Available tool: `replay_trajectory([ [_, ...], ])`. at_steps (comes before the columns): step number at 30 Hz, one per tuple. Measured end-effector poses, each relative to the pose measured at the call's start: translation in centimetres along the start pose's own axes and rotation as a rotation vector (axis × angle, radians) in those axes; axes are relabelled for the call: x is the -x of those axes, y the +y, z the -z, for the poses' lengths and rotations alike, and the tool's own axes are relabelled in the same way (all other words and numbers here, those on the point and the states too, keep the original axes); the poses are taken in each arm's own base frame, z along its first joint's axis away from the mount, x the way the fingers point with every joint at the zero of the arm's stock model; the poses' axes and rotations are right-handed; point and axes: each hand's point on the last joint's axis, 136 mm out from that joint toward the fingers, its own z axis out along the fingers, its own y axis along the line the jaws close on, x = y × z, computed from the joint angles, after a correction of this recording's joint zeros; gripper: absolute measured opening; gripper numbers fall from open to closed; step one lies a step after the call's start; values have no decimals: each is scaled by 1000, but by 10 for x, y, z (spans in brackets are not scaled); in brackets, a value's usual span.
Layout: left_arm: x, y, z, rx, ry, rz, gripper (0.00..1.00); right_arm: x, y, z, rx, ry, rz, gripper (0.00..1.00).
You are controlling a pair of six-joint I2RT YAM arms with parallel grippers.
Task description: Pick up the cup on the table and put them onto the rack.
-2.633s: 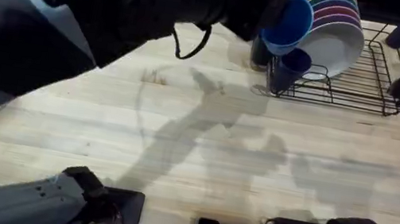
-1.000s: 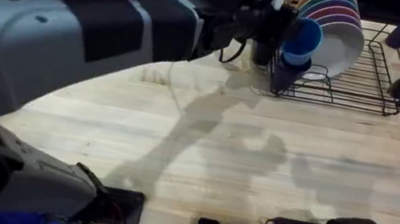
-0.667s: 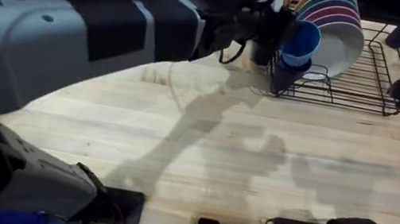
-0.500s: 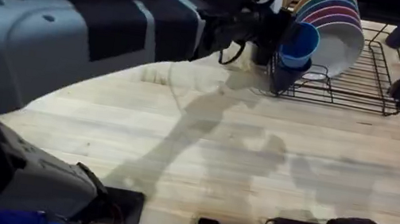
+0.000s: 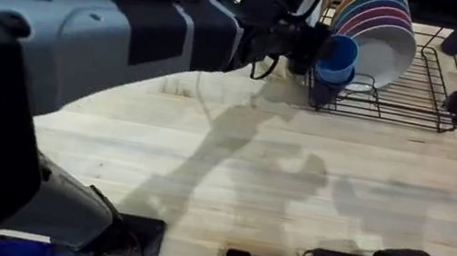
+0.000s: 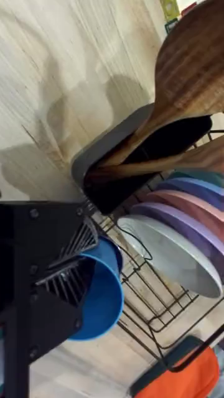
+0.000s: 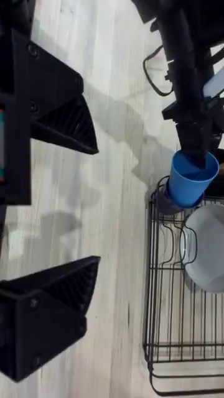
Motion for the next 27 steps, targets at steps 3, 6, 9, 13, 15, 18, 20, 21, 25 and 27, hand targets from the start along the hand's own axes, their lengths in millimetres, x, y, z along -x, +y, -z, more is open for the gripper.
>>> replay_trajectory([
  [3,0,0,0,0,0,0,83,0,0,0,0,0,0,998],
  [6,0,0,0,1,0,2,151,0,0,0,0,0,-4,997],
  [9,0,0,0,1,0,4,195,0,0,0,0,0,-5,997],
  [13,0,0,0,1,0,5,227,0,0,0,0,0,-8,998],
  [15,0,0,0,1,0,6,252,0,0,0,0,0,-8,998],
  [18,0,0,0,1,0,7,272,0,0,0,0,0,-8,997],
  [20,0,0,0,1,0,7,272,0,0,0,0,0,-8,997],
  [21,0,0,0,1,0,7,274,0,0,0,0,2,-8,997],
  [25,0,0,0,1,1,7,282,-2,0,0,-1,7,-8,996],
  [27,-1,0,0,2,5,8,297,-2,0,0,-1,7,-8,997],
])
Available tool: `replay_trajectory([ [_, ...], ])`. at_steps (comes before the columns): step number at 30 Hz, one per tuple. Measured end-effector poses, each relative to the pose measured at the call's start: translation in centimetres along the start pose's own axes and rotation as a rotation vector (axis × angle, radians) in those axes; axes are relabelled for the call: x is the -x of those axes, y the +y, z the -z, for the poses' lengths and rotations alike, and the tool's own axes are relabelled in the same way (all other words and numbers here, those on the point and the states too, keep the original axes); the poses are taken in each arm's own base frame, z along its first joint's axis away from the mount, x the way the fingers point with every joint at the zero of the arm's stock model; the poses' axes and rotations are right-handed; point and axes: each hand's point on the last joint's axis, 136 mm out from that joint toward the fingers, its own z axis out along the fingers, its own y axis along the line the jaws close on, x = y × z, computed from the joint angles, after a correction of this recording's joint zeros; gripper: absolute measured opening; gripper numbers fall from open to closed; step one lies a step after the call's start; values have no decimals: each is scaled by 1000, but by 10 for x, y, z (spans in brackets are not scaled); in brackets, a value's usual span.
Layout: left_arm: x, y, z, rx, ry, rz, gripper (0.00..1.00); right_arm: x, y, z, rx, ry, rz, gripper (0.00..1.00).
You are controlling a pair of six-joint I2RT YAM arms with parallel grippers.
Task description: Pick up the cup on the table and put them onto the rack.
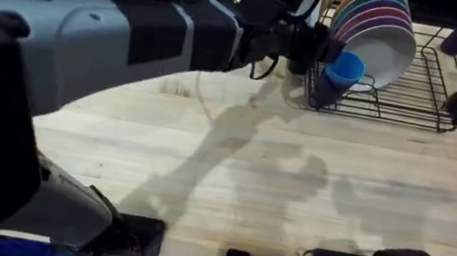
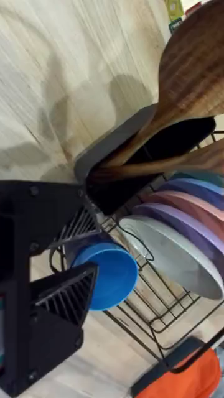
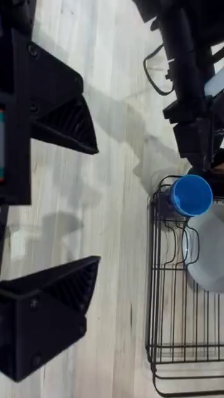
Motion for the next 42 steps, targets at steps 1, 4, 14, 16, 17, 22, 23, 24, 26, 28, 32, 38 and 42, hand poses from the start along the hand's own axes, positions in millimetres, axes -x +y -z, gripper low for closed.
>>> replay_trajectory([
  [1,-1,0,1,1,4,1,303,0,0,0,0,0,0,997],
  [4,-1,-1,6,6,13,4,309,0,0,0,0,0,0,998],
  [14,24,2,64,80,-27,-14,391,0,0,0,0,0,0,997],
  [16,29,6,78,100,-35,-9,408,0,0,0,0,0,0,998],
  [17,30,9,86,111,-38,-5,414,0,0,0,0,0,0,998],
  [22,34,26,124,181,-42,11,466,0,0,0,0,0,0,998],
  [23,34,30,133,198,-41,15,483,0,0,0,0,0,0,998],
  [24,33,35,142,222,-40,20,496,0,0,0,0,0,0,998],
  [26,32,43,158,267,-39,29,514,0,0,0,0,0,0,998],
  [28,30,51,176,319,-40,42,581,0,0,0,0,0,0,998],
  [32,17,73,226,461,-32,83,979,2,0,0,1,-7,0,998],
  [38,0,86,280,605,-34,126,995,10,2,0,6,-41,1,998],
  [42,-15,88,319,704,-42,148,995,19,3,1,12,-76,2,998],
])
